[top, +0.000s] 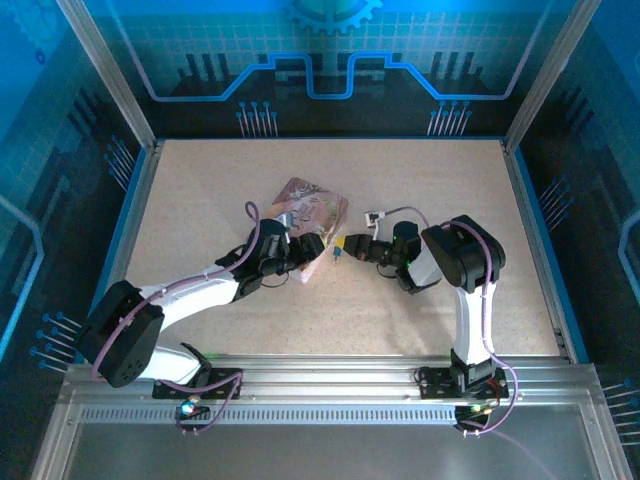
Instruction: Unlock the padlock with the key
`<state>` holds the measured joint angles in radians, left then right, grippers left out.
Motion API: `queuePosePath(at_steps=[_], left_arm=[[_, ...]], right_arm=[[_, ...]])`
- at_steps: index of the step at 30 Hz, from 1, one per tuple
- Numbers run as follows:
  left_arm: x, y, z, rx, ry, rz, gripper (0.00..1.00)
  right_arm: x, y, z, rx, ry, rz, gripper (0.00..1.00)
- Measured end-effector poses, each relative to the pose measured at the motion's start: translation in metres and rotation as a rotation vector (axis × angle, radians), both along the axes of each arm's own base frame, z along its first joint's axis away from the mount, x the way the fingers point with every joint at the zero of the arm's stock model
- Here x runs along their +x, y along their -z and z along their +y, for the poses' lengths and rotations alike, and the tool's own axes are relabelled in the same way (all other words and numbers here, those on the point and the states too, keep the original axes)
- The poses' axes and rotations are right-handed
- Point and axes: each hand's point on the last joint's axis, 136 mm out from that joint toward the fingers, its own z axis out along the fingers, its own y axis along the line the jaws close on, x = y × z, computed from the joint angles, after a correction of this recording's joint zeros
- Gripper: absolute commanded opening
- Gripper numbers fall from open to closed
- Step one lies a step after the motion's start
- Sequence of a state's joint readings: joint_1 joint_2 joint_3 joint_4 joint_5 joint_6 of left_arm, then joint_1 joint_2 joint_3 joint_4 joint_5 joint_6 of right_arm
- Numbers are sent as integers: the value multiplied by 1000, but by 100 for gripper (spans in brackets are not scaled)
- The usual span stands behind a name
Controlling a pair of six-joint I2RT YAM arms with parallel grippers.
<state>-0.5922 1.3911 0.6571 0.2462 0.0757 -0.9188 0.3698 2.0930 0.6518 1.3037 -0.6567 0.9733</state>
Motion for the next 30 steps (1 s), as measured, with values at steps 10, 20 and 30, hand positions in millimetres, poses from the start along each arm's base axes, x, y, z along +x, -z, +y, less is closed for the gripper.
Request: queuePosePath(at_steps=[10, 20, 30], left_arm=[[0, 0, 0, -4, -2, -3, 57], [0, -2, 0, -23, -12, 1, 58], [-34, 52, 22, 99, -13, 182, 60]], right_arm=[[9, 2, 3, 5, 6, -15, 0], [26, -5, 6, 18, 35, -35, 0], [71, -10, -34, 11, 218, -67, 0]])
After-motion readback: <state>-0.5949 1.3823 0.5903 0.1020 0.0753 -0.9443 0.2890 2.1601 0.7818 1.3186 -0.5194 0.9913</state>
